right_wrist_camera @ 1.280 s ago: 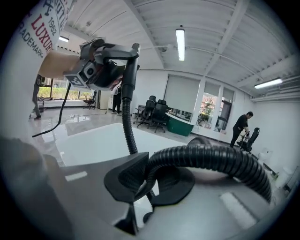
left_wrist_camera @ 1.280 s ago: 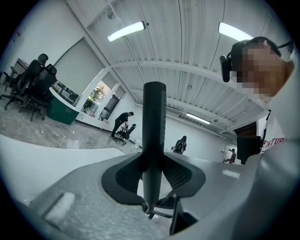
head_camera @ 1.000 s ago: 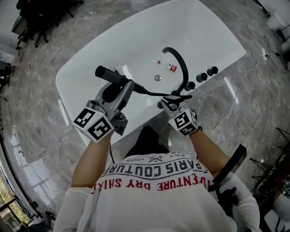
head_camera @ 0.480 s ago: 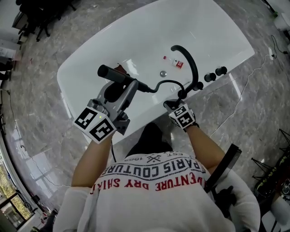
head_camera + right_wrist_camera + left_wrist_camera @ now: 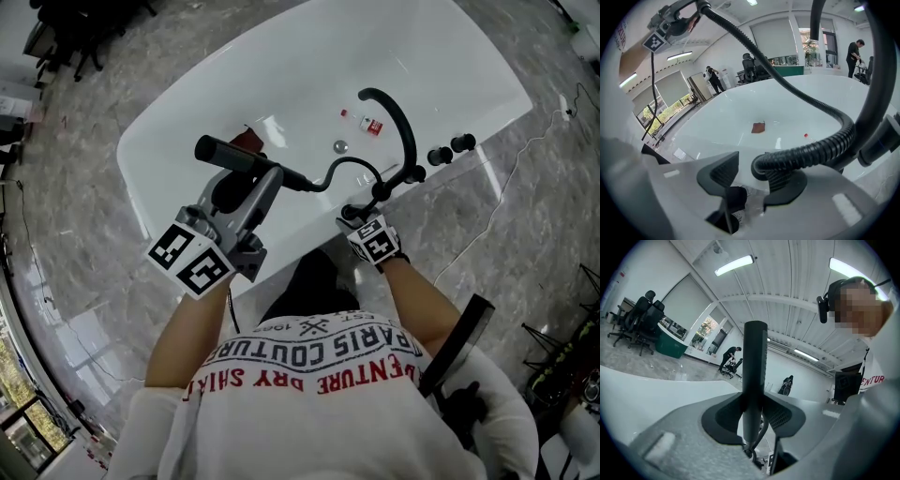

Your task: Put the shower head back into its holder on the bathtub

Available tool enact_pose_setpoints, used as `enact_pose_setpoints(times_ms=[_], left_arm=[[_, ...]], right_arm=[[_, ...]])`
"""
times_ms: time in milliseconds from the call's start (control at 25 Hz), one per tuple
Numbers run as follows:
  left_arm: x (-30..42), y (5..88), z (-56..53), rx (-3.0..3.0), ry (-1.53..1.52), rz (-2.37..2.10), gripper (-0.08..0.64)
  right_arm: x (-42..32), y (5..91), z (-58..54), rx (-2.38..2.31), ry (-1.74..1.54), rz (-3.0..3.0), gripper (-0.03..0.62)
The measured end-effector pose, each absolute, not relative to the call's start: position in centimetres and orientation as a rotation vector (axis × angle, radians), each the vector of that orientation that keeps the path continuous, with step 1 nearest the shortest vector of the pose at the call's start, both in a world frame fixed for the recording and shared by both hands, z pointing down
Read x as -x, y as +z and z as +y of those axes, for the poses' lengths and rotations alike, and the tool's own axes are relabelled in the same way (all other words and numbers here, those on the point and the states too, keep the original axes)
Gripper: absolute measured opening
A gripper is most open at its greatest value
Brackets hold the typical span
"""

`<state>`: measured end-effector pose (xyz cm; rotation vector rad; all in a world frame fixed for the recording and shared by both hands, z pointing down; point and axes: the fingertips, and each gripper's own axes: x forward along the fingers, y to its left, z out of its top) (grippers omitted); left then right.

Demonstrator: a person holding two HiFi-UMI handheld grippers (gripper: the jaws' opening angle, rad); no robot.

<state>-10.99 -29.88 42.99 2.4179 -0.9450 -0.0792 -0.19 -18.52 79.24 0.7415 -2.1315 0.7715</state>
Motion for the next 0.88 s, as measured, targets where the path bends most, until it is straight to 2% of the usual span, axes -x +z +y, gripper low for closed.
enact_pose_setpoints(times_ms=[360,880], left_arm=[[11.0,41.6,-29.2,-2.451,-0.083,-0.97,0.137],[10.2,31.9,-25.7,-2.597,-0.213,-0.973,0.137]], right_arm=[[-1.9,79.9,-17.0,-0.709,0.731,-2.018,0.198],[-5.7,77.1,-13.7,-0.797,0.66,-2.01,0.169]])
